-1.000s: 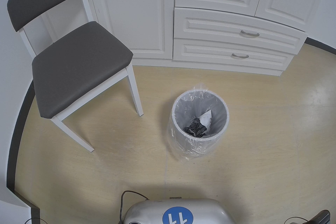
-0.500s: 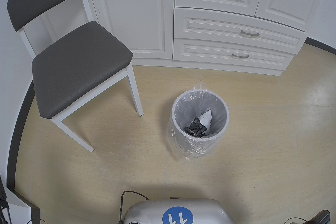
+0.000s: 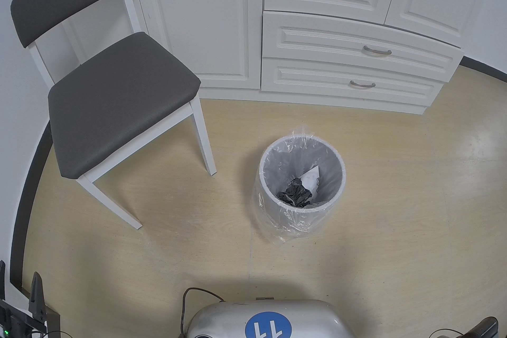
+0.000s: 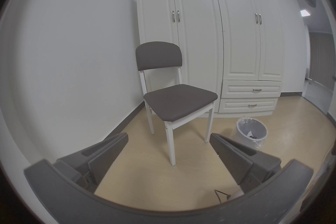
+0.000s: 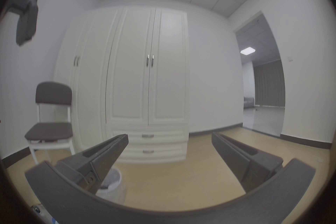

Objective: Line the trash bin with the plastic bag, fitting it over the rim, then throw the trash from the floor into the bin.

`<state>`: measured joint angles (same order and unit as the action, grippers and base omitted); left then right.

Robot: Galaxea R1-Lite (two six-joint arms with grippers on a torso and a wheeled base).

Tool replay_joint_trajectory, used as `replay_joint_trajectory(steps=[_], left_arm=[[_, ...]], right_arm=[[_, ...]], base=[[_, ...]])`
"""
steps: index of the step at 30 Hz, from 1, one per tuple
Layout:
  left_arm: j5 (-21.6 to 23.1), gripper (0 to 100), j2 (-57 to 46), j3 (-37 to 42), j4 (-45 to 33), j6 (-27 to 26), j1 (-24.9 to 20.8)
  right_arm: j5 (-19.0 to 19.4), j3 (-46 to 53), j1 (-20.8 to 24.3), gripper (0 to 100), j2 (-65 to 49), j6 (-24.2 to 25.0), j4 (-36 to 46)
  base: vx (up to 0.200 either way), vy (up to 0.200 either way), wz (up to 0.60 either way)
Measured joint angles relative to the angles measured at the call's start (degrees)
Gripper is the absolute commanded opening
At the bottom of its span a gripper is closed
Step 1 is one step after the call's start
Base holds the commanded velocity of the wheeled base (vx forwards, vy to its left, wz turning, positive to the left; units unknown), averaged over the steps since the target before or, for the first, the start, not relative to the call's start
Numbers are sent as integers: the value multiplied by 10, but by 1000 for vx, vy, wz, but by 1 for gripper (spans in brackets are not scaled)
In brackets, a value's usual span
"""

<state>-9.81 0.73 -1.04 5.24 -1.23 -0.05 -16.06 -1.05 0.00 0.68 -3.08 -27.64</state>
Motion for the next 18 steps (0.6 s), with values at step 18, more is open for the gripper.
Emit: replay_joint_trajectory(steps=[18], left_arm=[[44,100,0,0,-32,18,0]], right_arm=[[93,1,0,100,1,8,241]], base=[[0,0,0]])
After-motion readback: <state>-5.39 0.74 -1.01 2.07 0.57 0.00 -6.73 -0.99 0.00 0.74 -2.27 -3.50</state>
